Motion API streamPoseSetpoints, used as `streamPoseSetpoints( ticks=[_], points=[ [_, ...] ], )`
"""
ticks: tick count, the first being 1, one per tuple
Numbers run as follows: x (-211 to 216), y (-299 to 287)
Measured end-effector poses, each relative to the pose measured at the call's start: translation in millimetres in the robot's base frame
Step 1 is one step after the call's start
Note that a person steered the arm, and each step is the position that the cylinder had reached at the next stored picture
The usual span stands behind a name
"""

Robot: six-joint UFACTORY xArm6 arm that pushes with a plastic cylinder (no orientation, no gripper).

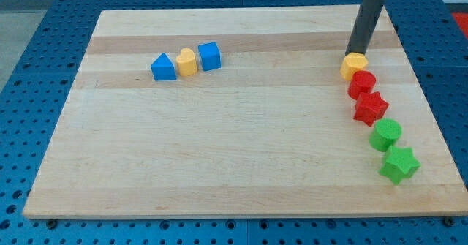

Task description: Slide the blue triangle towards the top right

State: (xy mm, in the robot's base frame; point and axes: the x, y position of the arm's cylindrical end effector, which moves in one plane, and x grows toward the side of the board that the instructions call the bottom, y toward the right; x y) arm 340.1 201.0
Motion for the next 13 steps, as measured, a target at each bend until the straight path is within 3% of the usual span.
streamPoseSetpoints(
  ticks=[2,5,6,8,10,13],
  points=[
    [-10,-53],
    [63,-237],
    [76,-316],
    [71,-419],
    [24,-422],
    [36,-322]
  ],
)
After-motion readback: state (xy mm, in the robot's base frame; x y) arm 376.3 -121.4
